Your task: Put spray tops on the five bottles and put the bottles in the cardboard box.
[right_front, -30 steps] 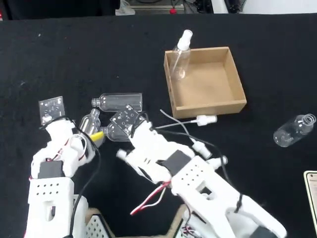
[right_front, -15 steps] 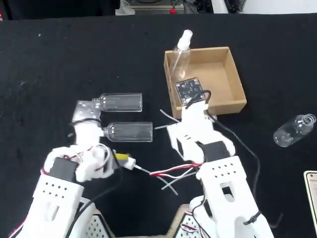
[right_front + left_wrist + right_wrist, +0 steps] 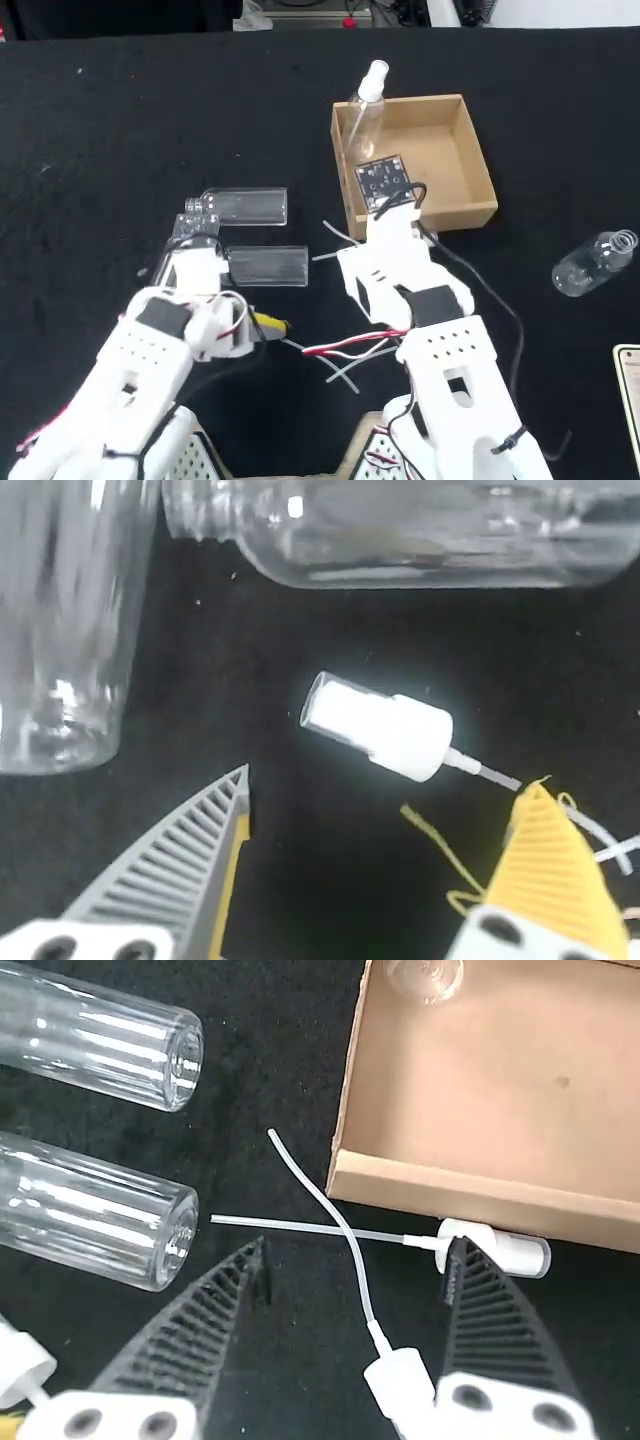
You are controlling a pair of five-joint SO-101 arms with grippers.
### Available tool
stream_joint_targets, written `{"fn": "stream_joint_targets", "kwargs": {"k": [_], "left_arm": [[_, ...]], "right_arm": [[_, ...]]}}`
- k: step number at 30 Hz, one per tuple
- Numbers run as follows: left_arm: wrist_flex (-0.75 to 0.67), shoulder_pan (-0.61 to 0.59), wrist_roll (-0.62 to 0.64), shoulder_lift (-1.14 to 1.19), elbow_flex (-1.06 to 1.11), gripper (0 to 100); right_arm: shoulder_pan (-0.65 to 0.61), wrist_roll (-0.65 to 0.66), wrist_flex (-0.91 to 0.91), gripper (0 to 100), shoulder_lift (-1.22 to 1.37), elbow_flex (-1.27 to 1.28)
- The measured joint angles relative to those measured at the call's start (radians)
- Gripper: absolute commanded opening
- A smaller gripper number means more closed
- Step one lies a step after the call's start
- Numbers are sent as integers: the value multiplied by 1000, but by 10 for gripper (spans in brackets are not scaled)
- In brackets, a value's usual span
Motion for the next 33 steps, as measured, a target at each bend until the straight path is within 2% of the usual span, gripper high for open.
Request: {"fn": "stream_joint_targets", "kwargs": {"k": [6,11,13,17,19,24,28,30,33], "left_arm": [[-49,106,206,253,-72,393],[-74,180,232,377,-109,391],[-77,196,232,382,-110,353],[-77,196,227,384,-129,191],[-77,181,189,388,-149,133],[-81,107,44,388,-180,127],[-77,41,2,388,-180,127],[-77,14,-71,388,-180,127],[-77,-6,-249,388,-180,127]], "right_arm": [[0,0,0,262,0,3],[0,0,-3,262,0,3],[0,0,-3,262,0,3],[0,0,-3,262,0,3],[0,0,-3,262,0,3],[0,0,-3,262,0,3],[0,0,-3,262,0,3],[0,0,-3,262,0,3],[0,0,-3,262,0,3]]}}
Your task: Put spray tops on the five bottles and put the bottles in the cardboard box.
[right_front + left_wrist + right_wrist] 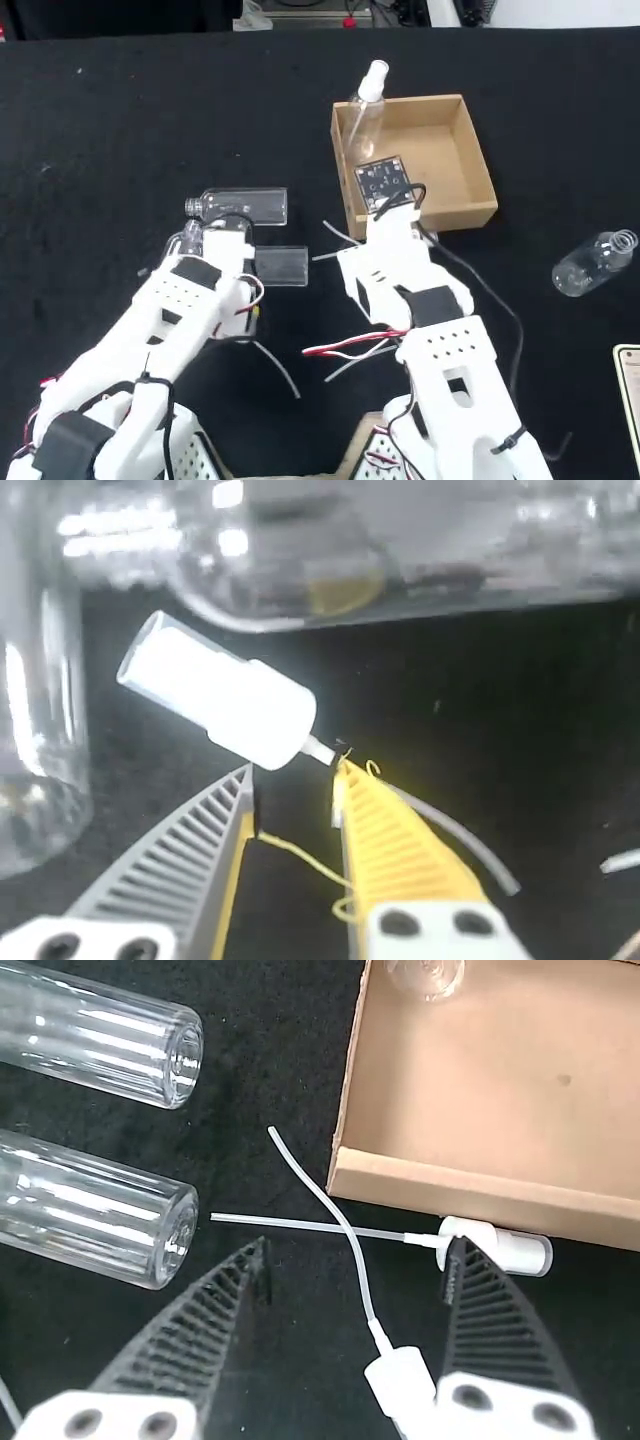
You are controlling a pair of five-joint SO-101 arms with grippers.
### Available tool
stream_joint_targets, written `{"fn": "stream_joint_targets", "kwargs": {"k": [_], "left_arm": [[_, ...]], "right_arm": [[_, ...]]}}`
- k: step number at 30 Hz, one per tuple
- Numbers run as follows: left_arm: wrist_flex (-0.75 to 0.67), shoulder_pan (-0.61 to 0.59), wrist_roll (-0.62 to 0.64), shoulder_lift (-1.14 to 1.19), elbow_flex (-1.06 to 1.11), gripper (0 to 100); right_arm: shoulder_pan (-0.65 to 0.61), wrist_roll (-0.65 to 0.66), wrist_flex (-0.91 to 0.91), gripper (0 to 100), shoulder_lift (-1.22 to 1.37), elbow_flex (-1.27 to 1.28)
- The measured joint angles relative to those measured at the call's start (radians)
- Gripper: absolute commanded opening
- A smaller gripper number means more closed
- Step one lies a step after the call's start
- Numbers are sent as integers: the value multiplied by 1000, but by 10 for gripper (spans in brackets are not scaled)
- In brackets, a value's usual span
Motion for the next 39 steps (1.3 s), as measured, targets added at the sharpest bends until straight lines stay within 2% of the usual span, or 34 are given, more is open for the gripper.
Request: {"fn": "stream_joint_targets", "kwargs": {"k": [3,5,12,14,17,22,24,33,39], "left_arm": [[0,-21,-216,2,0,128],[18,-23,-308,2,0,129],[49,-21,-333,-100,8,288],[57,-31,-278,-170,34,300],[58,-80,-121,-281,46,304],[54,-127,295,-394,78,304],[14,-129,417,-405,109,304],[-74,-135,465,-400,172,304],[-75,-163,468,-236,133,300]], "right_arm": [[0,0,0,262,0,0],[0,0,0,262,0,0],[0,0,0,262,0,0],[0,0,0,262,0,0],[0,0,0,262,0,0],[0,0,0,262,0,0],[0,0,0,262,0,0],[0,0,0,262,0,0],[0,0,0,262,0,0]]}}
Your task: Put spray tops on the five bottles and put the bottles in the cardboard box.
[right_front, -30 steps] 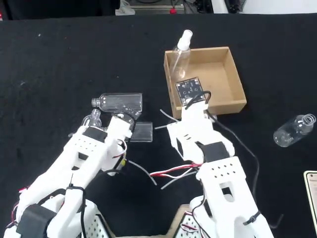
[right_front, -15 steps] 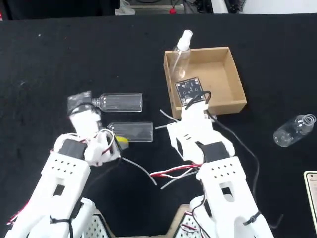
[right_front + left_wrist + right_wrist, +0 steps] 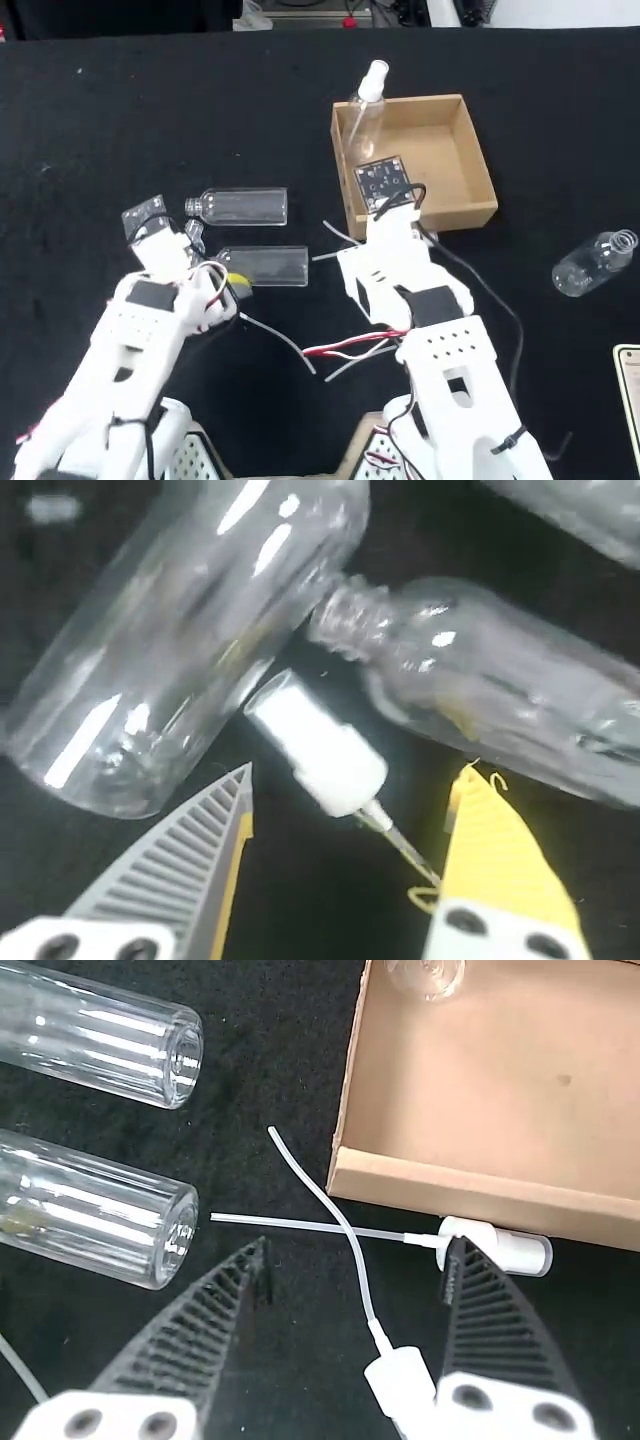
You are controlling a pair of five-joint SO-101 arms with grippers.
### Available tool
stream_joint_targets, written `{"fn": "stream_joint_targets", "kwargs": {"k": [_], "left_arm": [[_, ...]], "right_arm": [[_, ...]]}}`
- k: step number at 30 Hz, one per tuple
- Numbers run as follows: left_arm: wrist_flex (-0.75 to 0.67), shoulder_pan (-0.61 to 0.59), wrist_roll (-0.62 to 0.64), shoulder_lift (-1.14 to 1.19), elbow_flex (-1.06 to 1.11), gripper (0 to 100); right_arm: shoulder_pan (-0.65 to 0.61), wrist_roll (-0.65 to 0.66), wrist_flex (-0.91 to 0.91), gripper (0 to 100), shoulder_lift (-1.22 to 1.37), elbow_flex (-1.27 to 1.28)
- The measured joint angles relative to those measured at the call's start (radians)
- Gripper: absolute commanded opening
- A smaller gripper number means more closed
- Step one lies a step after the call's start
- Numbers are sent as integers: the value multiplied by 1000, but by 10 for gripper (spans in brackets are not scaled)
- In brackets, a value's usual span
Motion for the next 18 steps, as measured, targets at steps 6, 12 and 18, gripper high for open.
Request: {"fn": "stream_joint_targets", "kwargs": {"k": [6,12,18], "left_arm": [[77,0,0,137,-107,300],[26,-26,38,207,-114,300],[-8,-25,43,261,-114,299]], "right_arm": [[0,0,0,262,0,0],[0,0,0,262,0,0],[0,0,0,262,0,0]]}}
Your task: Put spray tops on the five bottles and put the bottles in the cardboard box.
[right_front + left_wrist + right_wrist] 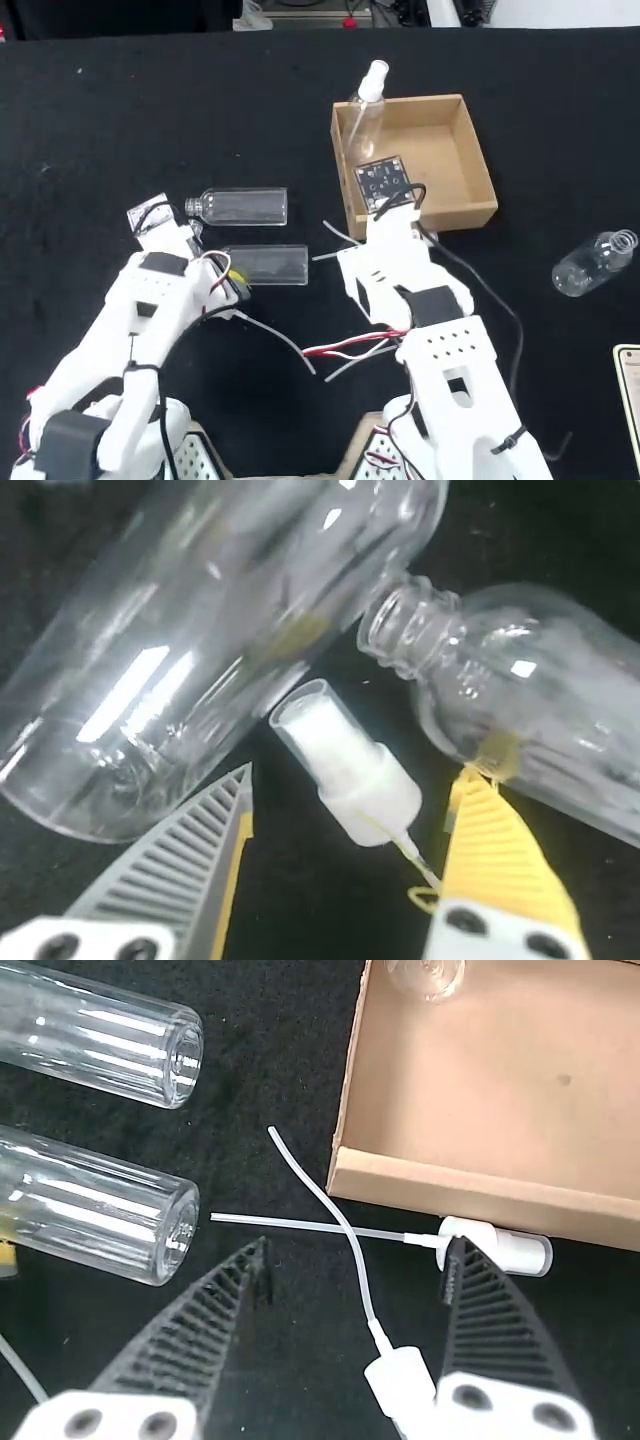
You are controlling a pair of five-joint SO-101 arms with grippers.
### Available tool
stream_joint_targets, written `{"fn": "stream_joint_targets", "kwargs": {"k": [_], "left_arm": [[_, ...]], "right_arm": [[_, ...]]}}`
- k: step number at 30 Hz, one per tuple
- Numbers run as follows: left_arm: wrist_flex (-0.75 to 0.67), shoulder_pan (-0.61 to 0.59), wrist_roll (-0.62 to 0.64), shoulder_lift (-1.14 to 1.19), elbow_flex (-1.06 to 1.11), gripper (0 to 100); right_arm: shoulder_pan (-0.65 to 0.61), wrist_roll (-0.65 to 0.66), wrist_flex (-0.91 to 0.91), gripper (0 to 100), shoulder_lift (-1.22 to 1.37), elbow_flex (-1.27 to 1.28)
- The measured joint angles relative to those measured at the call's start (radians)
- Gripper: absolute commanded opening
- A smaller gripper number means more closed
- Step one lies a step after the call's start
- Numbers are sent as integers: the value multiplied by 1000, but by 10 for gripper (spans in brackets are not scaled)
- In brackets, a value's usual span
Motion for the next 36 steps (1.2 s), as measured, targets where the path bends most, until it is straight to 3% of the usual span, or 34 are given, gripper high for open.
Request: {"fn": "stream_joint_targets", "kwargs": {"k": [8,14,19,26,32,36], "left_arm": [[0,0,0,2,0,135],[12,41,-35,2,0,120],[118,84,-201,2,-51,120],[199,86,-707,5,-86,123],[199,86,-723,8,-84,338],[178,86,-723,8,-84,287]], "right_arm": [[0,0,0,262,0,21],[0,0,0,262,0,23],[0,0,0,262,0,23],[0,0,0,262,0,23],[0,0,0,262,0,23],[0,0,0,262,0,23]]}}
